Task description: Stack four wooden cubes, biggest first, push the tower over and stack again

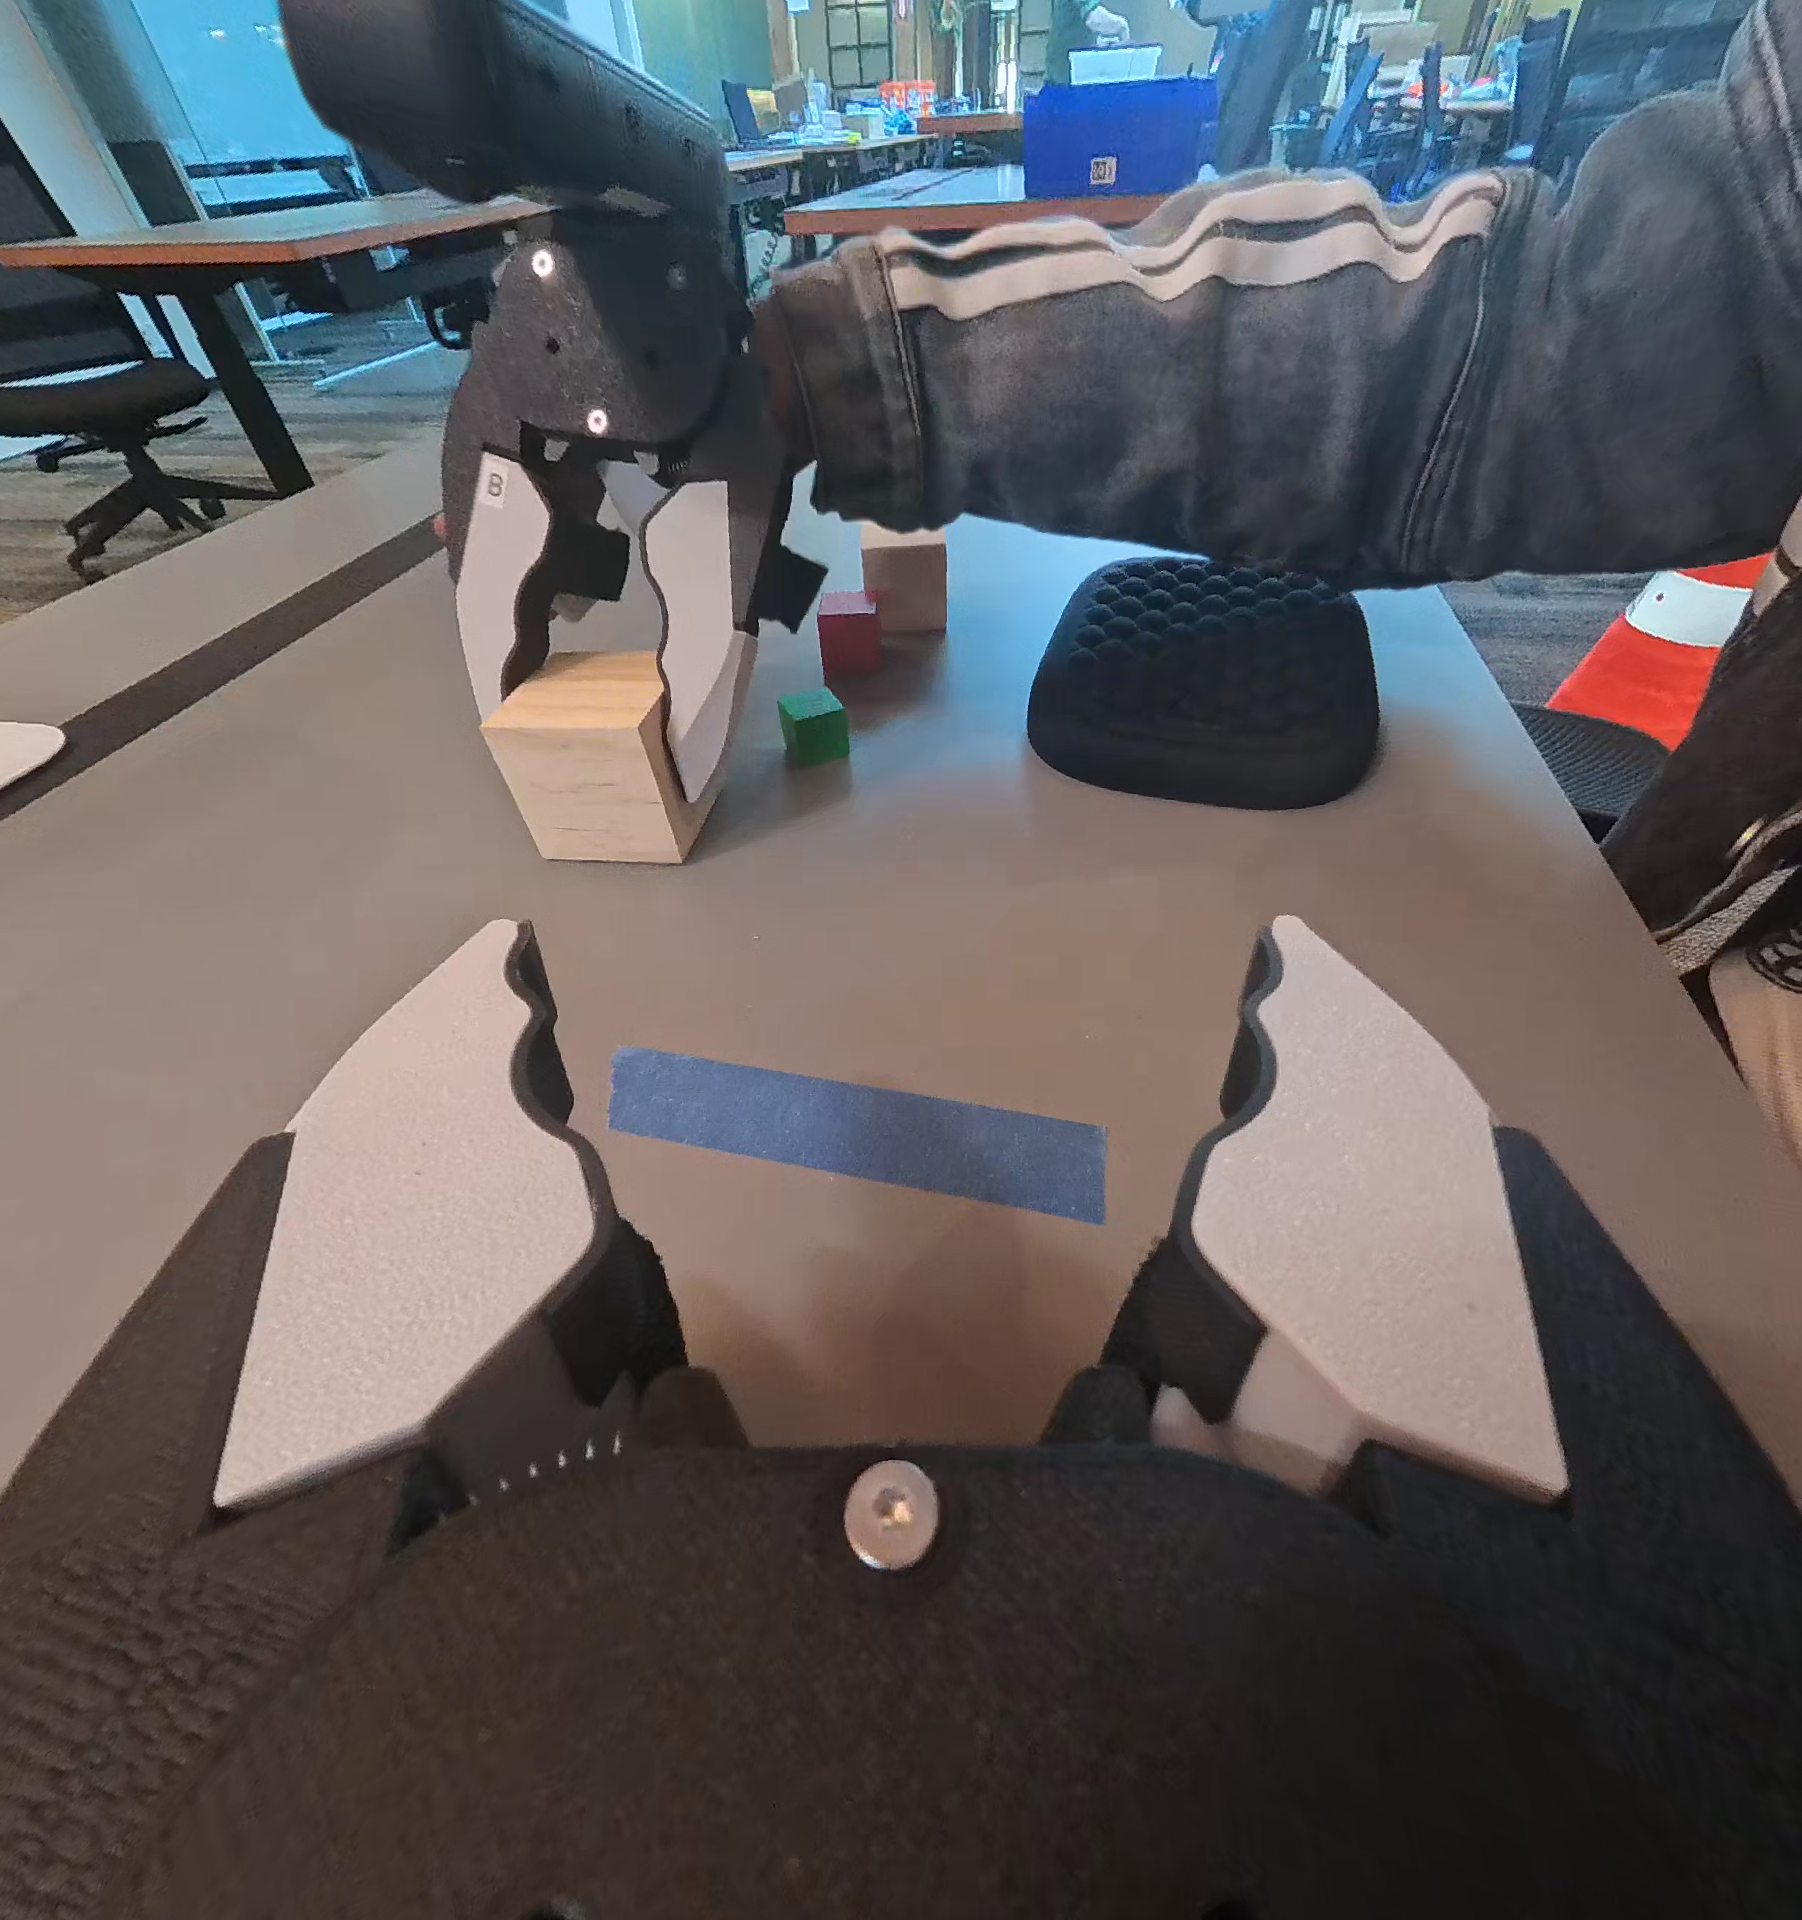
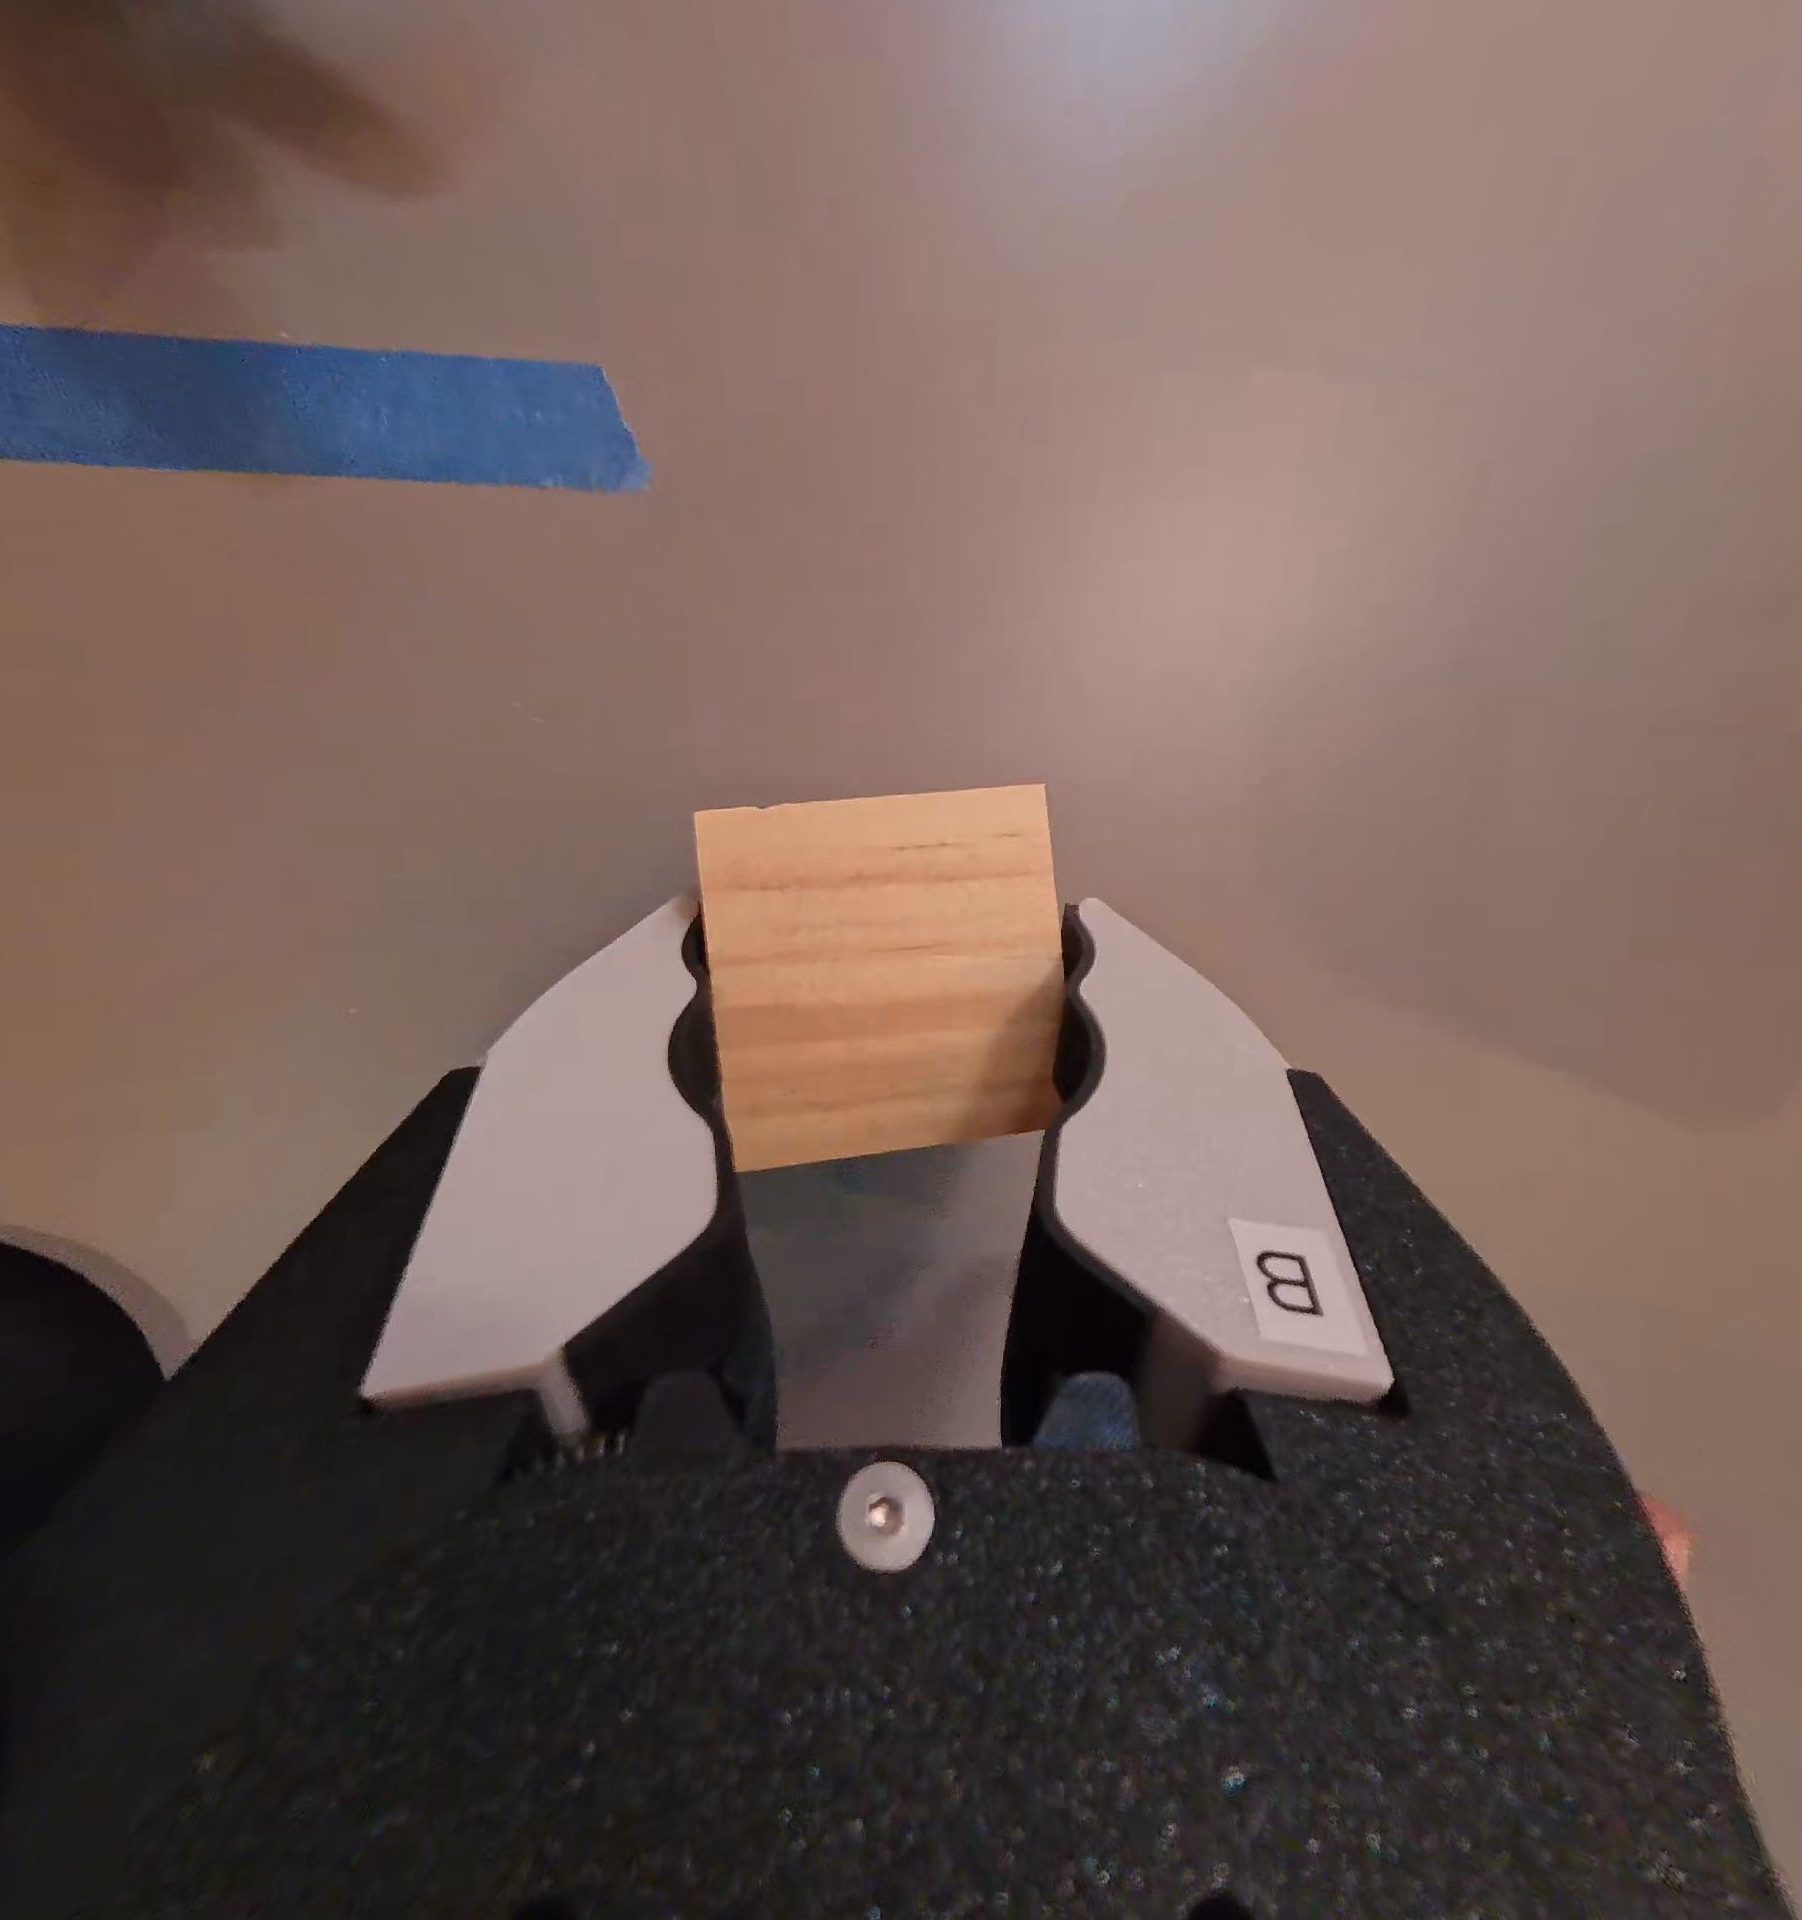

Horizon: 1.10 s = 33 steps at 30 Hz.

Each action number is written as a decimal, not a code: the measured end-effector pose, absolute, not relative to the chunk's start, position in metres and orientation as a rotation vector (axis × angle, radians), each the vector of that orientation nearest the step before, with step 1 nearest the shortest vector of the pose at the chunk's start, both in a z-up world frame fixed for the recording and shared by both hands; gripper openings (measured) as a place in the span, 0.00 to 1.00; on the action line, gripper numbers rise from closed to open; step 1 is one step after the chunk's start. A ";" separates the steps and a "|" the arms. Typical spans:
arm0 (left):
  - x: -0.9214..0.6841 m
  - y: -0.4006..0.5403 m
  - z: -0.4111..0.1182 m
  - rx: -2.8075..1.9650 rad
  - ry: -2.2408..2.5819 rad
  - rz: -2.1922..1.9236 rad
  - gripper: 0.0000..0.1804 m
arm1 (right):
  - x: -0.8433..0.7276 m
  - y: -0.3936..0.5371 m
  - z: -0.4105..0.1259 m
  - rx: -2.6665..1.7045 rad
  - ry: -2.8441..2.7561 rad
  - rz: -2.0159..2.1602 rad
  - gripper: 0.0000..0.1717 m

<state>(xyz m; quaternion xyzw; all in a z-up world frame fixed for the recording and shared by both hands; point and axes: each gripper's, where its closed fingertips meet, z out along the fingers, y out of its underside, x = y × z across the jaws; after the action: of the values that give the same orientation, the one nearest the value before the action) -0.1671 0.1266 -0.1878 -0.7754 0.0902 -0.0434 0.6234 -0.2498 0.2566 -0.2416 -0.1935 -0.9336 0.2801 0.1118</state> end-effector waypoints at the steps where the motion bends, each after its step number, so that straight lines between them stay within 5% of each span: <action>1: -0.167 0.127 -0.188 -1.780 0.205 -0.101 0.68 | -0.250 0.256 -0.242 -0.580 -2.735 0.833 0.37; 5: -0.167 0.126 -0.188 -1.779 0.205 -0.102 0.68 | -0.251 0.255 -0.239 -0.624 -2.702 0.864 0.38; 10: -0.168 0.126 -0.187 -1.775 0.199 -0.104 0.68 | -0.238 0.267 -0.192 -0.593 -2.607 0.945 0.51; 16: -0.166 0.126 -0.189 -1.785 0.216 -0.093 0.68 | -0.163 0.347 -0.172 -0.496 -2.777 0.594 0.52; 33: -0.167 0.126 -0.189 -1.789 0.210 -0.098 0.68 | -0.118 0.413 -0.251 -0.497 -2.899 0.316 0.28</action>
<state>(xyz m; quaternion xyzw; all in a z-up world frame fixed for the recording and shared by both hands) -0.1670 0.1262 -0.1889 -0.7781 0.0911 -0.0426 0.6200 -0.1178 0.4126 -0.2509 -0.1673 -0.9759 0.1064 0.0915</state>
